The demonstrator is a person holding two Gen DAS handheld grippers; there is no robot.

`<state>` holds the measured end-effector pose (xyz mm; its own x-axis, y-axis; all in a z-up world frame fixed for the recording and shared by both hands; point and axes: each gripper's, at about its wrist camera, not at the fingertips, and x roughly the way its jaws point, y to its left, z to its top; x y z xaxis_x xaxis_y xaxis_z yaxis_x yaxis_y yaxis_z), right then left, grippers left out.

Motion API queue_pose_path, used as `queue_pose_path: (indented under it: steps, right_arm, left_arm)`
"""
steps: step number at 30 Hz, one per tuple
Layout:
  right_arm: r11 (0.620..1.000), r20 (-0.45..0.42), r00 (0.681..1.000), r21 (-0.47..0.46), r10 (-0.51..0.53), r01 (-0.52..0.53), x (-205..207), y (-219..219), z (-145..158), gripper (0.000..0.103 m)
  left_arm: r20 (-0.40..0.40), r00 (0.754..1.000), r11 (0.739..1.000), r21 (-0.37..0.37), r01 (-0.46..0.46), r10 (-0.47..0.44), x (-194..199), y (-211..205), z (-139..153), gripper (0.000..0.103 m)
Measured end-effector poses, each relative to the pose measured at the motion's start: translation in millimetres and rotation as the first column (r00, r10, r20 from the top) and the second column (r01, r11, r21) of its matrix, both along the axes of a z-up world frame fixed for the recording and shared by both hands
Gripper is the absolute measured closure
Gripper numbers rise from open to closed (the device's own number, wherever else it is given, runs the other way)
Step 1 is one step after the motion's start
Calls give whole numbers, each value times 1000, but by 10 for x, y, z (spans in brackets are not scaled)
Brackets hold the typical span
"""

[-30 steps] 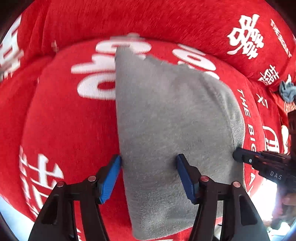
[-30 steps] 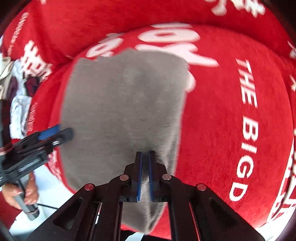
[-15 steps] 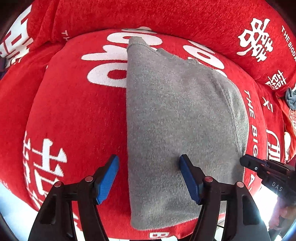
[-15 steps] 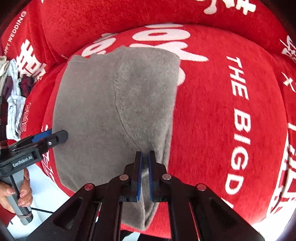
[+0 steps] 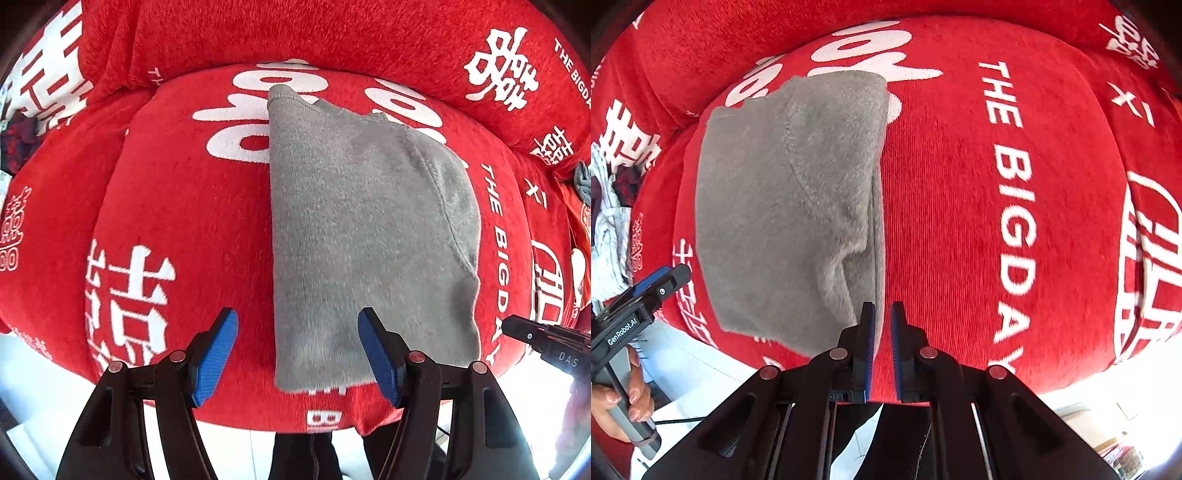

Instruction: Fold small clothes

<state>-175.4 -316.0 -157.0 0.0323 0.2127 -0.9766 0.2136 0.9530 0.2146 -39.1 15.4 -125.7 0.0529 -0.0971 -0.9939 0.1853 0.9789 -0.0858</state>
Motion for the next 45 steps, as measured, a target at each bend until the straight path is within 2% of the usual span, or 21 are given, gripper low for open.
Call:
queue_pose_path:
  steps: [6,8,9,13,15,17,18,20,22,25,28,30,35,45]
  right_arm:
    - [1000,6,1000,-1,-12,12,-68,88,235,92]
    - [1000,10,1000,-5,-10,10,-71,123,307,86]
    - [1000,15,1000,-6,-7,7,-72,149,353,84]
    - [1000,39,999,-14,1,0,-72,237,512,61]
    - [1000,50,999,-21,7,-6,-56,284,599,58]
    - [999,62,998,-36,13,-11,-34,334,675,48]
    - [999,66,998,-42,15,-13,-22,349,701,45]
    - [998,75,997,-58,19,-14,3,389,760,32]
    - [998,87,996,-67,21,-16,22,430,817,23]
    - [994,117,993,-105,32,-20,34,492,903,18]
    - [988,149,988,-152,49,-26,29,556,986,17]
    - [984,153,987,-177,47,-19,29,578,1029,17]
    - [986,108,994,-167,18,0,18,576,1057,17]
    - [975,112,994,-223,19,6,-36,617,1178,17]
  left_arm:
    - [5,1000,999,31,27,-28,-123,-27,239,33]
    - [8,999,999,39,34,-34,-160,-35,306,12]
    - [19,999,999,42,32,-33,-180,-35,355,12]
    - [29,999,999,35,35,-36,-214,-42,483,12]
    - [31,999,999,28,26,-27,-213,-35,540,12]
    - [30,999,999,28,17,-18,-205,-33,579,0]
    - [38,999,999,34,13,-15,-203,-33,611,0]
    - [51,999,998,54,14,-17,-192,-44,672,0]
    - [53,998,998,66,14,-18,-189,-54,713,0]
    - [66,998,995,99,15,-22,-184,-58,768,0]
    - [88,996,989,145,9,-22,-190,-53,823,0]
    - [90,996,991,133,2,-14,-195,-28,861,0]
    - [52,999,993,118,-6,0,-213,1,907,0]
    - [77,997,992,128,-4,-6,-259,-14,1064,0]
